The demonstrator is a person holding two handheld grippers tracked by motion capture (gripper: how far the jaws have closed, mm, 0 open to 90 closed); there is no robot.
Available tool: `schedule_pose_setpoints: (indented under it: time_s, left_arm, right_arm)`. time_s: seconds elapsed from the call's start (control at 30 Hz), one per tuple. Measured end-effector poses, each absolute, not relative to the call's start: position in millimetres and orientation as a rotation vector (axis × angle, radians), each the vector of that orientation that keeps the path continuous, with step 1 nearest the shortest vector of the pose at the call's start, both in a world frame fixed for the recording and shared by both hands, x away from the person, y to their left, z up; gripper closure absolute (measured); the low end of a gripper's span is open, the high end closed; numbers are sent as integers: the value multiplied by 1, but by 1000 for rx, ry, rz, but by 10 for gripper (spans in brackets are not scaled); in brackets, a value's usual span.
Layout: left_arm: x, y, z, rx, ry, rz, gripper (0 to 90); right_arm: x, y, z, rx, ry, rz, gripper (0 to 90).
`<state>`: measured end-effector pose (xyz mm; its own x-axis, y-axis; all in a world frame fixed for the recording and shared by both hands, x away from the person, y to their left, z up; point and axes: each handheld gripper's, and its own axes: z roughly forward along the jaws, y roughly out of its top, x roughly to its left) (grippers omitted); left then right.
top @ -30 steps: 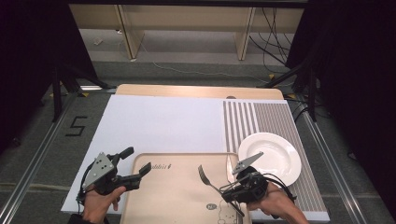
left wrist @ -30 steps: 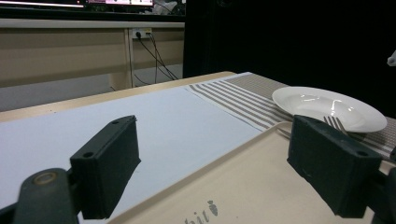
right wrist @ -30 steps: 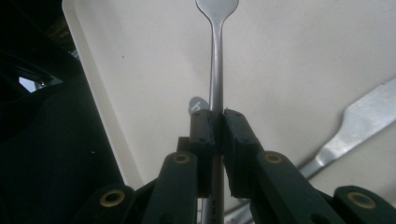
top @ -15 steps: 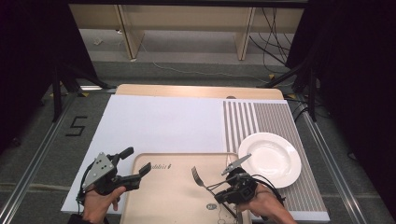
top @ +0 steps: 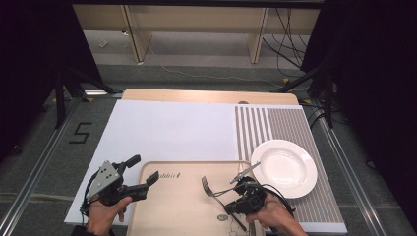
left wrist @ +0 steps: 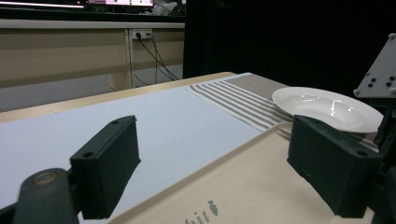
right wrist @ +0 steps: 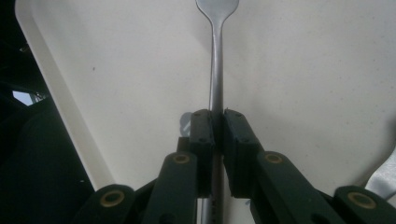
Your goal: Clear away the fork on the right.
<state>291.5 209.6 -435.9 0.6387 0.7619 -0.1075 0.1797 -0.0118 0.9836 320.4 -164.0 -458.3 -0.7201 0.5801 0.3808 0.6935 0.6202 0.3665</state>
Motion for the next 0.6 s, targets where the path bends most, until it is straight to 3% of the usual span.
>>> schedule_pose_setpoints:
  time_s: [0.43,0.6]
  left_arm:
    - [291,209,-436,1550,808,553,160]
    - [291,209,-436,1549,808,552,160]
  right_arm:
    - [316,-152,-464,-1083,-2700,-647,815]
    - [315,-149,-460,-1076,-2751,-654,652]
